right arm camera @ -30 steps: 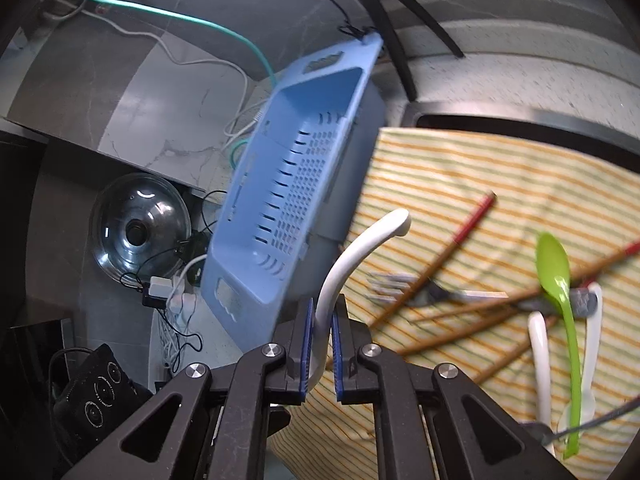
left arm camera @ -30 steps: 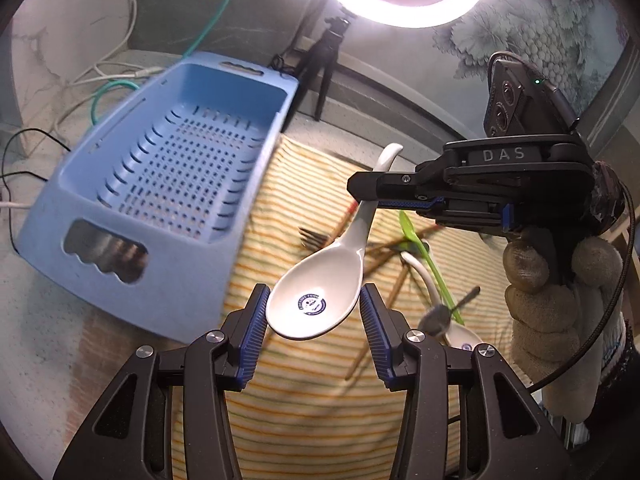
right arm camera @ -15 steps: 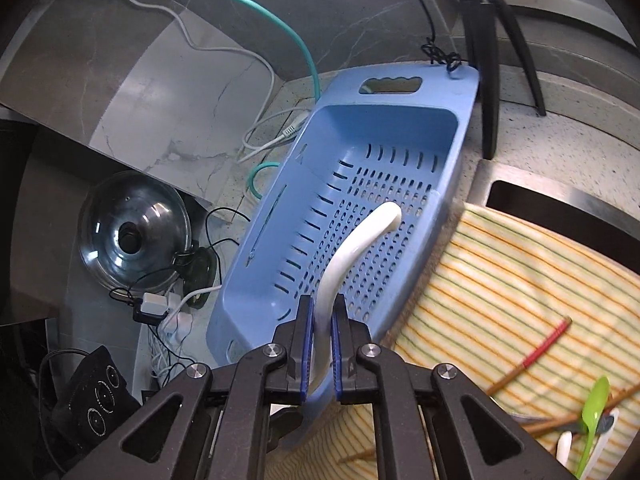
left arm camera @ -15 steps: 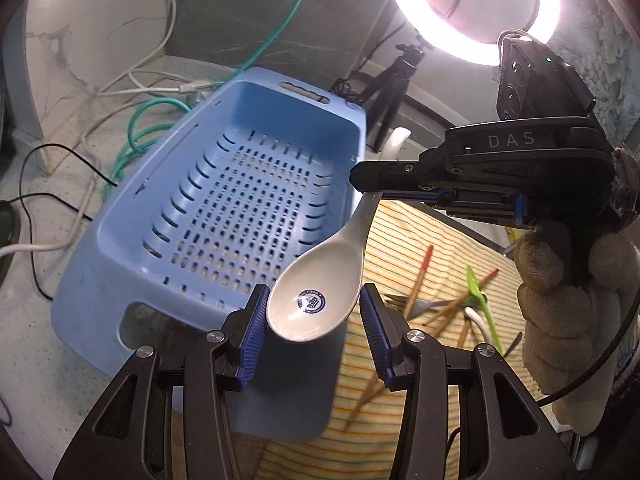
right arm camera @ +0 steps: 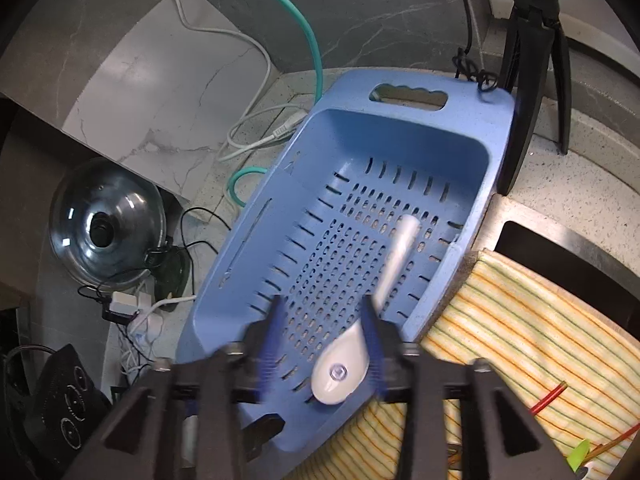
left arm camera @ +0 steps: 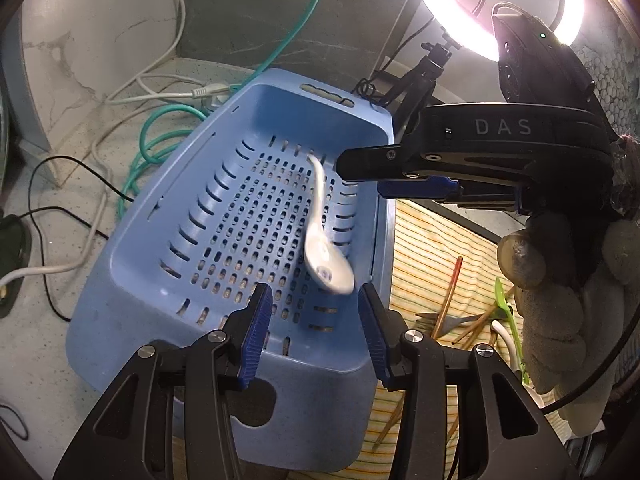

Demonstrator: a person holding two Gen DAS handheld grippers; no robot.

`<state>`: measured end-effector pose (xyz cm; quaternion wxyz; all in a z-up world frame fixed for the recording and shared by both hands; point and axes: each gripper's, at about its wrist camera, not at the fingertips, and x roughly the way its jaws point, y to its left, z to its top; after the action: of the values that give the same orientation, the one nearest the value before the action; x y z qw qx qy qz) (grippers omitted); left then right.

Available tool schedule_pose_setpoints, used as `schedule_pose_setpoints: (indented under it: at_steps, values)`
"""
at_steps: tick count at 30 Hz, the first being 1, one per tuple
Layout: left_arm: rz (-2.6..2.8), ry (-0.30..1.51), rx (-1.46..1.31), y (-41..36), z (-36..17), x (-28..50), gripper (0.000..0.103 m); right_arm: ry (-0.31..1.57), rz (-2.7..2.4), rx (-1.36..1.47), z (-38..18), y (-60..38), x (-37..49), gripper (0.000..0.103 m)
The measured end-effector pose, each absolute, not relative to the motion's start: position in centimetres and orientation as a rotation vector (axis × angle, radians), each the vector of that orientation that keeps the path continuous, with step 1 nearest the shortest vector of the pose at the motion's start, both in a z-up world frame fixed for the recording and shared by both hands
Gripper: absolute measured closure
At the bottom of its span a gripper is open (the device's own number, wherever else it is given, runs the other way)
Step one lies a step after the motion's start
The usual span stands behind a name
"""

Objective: Organize utensils
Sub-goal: 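Carry both spoons into the blue basket and open both grippers, then move both grippers back over the utensil pile toward the silver spoon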

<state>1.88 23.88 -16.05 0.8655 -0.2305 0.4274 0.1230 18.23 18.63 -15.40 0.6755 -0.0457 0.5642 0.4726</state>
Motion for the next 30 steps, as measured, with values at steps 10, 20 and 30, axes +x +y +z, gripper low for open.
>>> schedule_pose_setpoints:
  at_steps: [10,20,30]
  values:
    - [0.257,0.884,-0.464,23.2,-15.4,1.3,0.060,1.232,1.042,-0.117,-14.2,16.6,18.5,0.057]
    - [0.228,0.866,-0.426,20.7,-14.0,0.4,0.060,1.174,1.040,-0.108,-11.4,12.2,17.8,0.057]
    - [0.160,0.870,-0.370,17.2,-13.0,-0.4,0.060,1.087,0.992,-0.020,-8.4,2.6,17.5,0.057]
